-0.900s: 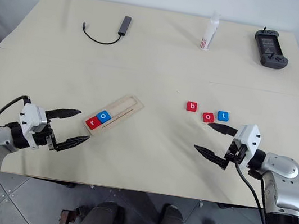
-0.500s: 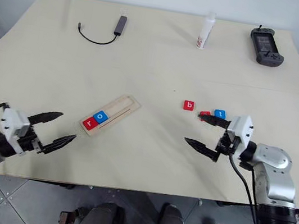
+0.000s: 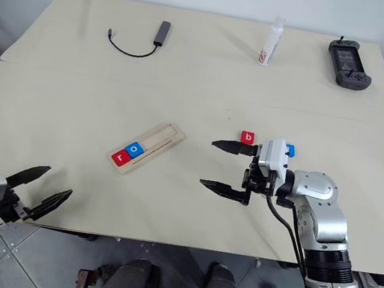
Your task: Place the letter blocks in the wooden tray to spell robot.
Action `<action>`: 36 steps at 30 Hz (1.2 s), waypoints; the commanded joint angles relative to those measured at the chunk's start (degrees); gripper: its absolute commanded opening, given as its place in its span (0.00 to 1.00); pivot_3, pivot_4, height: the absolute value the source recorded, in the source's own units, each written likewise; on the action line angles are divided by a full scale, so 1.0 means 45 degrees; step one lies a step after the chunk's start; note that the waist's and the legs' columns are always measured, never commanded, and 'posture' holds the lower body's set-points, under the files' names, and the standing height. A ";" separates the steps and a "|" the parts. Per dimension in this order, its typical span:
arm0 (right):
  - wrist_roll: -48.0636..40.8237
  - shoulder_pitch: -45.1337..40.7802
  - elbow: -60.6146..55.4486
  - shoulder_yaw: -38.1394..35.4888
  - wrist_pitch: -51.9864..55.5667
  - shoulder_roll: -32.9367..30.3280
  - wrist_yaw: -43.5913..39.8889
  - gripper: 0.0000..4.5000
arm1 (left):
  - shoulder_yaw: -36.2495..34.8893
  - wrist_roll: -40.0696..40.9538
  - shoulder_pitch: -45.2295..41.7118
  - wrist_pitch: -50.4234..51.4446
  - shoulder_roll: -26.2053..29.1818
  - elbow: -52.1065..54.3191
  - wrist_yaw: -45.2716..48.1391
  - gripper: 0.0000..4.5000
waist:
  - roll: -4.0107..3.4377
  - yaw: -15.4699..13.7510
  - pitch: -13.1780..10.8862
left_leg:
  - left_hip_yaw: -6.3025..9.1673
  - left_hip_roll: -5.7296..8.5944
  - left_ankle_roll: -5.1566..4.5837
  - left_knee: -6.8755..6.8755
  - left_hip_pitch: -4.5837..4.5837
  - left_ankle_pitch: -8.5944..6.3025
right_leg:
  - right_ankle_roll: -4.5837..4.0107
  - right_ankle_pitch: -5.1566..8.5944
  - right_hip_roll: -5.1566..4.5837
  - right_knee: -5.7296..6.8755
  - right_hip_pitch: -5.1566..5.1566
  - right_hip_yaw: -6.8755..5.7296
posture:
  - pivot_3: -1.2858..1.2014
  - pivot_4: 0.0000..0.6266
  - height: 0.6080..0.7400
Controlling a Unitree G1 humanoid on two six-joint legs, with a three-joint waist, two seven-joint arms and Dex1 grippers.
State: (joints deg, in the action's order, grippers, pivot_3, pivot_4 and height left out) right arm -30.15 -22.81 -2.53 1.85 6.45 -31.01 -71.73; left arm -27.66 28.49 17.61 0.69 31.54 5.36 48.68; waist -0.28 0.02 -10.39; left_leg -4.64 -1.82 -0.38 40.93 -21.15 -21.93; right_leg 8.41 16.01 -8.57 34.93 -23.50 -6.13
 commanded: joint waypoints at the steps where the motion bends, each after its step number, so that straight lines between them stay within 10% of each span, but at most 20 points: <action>1: 0.0060 0.0185 -0.0290 -0.0346 -0.0132 -0.0216 0.0126 0.99 | 0.0708 0.0324 -0.1067 0.0756 -0.0062 0.1371 -0.0741 1.00 | 0.0002 -0.0028 0.0001 | 0.0005 0.0000 0.0000 0.0002 -0.0002 0.0000 | 0.0000 0.0000 0.0000 0.0002 0.0001 -0.0002 | 0.52 0.24 1.00; 36: -0.0223 0.1189 -0.1857 -0.0544 0.0457 -0.0081 0.1761 0.99 | 0.3670 -0.2095 -0.3521 0.3164 0.1173 0.0690 -0.1036 1.00 | 0.0003 0.0030 0.0004 | -0.0009 0.0004 0.0002 -0.0003 0.0009 0.0001 | -0.0001 0.0001 0.0010 0.0007 -0.0001 0.0002 | 0.52 0.24 1.00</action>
State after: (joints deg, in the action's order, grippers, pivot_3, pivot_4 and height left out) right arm -29.84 -17.79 -8.91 1.19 8.86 -31.19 -63.89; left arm -10.47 18.80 0.15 13.08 36.45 6.41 44.79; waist -0.27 0.16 -10.38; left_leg -4.68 -1.81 -0.37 40.91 -21.12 -21.92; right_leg 8.40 16.02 -8.53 34.95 -23.50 -6.12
